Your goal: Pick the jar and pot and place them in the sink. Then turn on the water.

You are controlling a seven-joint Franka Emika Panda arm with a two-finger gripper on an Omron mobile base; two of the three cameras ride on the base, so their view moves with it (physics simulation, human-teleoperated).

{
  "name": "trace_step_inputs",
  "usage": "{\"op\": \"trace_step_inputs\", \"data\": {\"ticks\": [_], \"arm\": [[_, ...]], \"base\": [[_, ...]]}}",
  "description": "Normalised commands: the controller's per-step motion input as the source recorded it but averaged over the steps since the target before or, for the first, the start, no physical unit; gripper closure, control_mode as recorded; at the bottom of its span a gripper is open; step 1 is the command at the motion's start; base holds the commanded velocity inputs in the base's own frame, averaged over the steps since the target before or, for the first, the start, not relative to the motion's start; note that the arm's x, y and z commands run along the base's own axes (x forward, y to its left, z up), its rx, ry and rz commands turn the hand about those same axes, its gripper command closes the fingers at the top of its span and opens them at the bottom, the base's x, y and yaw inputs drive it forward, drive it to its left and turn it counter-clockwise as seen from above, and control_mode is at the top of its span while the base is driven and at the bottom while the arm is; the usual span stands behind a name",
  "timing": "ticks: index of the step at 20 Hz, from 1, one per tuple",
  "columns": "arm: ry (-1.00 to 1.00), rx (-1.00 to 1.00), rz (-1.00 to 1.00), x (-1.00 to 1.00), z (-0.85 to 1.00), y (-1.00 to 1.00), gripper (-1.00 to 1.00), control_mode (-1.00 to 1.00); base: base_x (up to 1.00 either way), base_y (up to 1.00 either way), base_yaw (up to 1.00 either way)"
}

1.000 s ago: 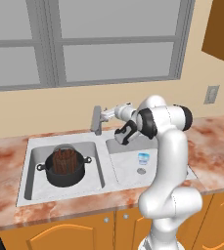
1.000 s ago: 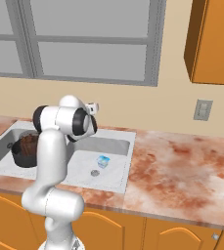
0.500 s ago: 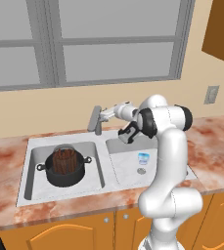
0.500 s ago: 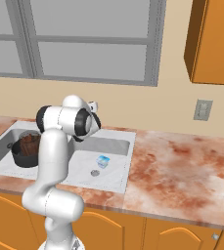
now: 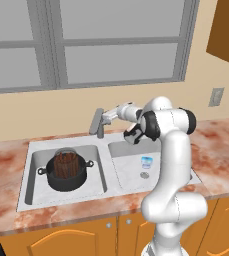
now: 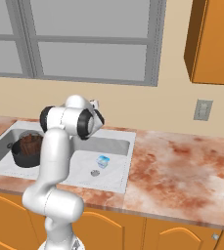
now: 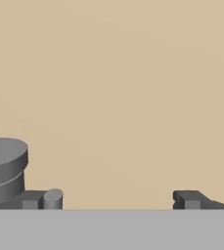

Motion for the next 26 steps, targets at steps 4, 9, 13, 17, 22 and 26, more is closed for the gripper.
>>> {"op": "trace_step_inputs", "data": {"ticks": [4,9,13,17,22,26], "arm": [[0.00,0.01,0.00,0.00,0.00,0.04,-1.00,-1.00],[0.00,0.04,-0.06,0.00,0.00,-0.21,-1.00,-1.00],[-0.01,0.07,-0.04,0.00,-0.01,-0.47,-1.00,-1.00],[-0.02,0.06,-0.05,0.00,-0.01,-0.54,-1.00,-1.00],[-0.09,0.04,-0.01,0.00,-0.06,-0.70,-1.00,-1.00],[-0.11,0.06,0.00,0.00,-0.03,-0.76,-1.00,-1.00]], "base": [[0.00,0.00,0.00],[0.00,0.00,0.00],[0.00,0.00,0.00],[0.00,0.00,0.00],[0.00,0.00,0.00],[0.00,0.00,0.00]]}}
